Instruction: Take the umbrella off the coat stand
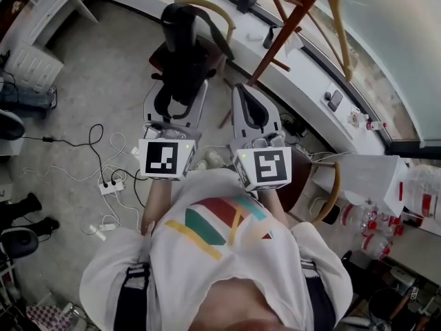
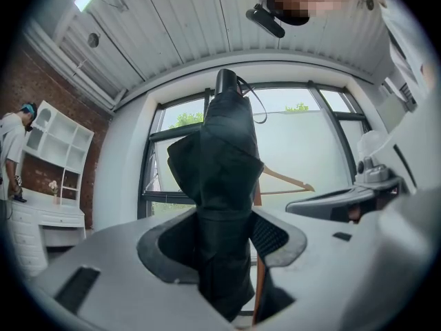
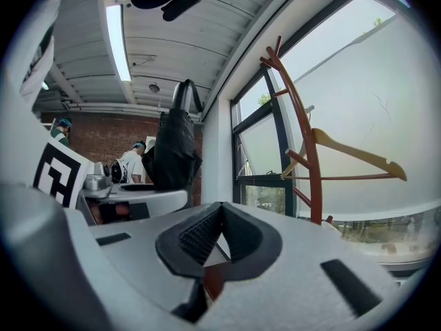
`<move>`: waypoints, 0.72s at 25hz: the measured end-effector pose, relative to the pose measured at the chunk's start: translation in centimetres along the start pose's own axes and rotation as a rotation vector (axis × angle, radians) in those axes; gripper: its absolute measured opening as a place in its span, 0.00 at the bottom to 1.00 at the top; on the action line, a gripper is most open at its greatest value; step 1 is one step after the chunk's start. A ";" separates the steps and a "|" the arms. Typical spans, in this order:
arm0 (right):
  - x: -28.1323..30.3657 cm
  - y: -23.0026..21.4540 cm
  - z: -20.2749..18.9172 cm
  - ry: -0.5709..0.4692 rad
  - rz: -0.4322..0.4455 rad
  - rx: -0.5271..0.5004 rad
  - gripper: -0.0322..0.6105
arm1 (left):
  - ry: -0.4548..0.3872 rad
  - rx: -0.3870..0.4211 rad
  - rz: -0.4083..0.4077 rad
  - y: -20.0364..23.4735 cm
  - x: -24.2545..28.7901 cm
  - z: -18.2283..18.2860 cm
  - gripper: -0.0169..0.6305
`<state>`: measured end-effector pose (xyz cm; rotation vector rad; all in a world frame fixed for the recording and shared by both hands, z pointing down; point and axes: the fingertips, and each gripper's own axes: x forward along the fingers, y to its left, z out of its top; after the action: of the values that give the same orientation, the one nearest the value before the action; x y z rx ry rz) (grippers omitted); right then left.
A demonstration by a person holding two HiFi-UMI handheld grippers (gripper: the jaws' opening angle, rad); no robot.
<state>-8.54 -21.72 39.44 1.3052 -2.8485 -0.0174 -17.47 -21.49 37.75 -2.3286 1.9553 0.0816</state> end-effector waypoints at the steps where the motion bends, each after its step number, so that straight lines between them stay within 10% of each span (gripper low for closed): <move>1: 0.0 0.0 -0.1 0.006 0.002 -0.003 0.05 | 0.001 0.003 0.002 0.0 -0.1 -0.2 0.36; 18: 0.5 -0.7 0.3 0.017 -0.067 -0.124 0.05 | -0.001 -0.023 -0.027 -0.8 0.8 0.2 0.36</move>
<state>-8.32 -22.55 39.16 1.3674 -2.7395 -0.1799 -16.59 -22.09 37.50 -2.3676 1.9326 0.1043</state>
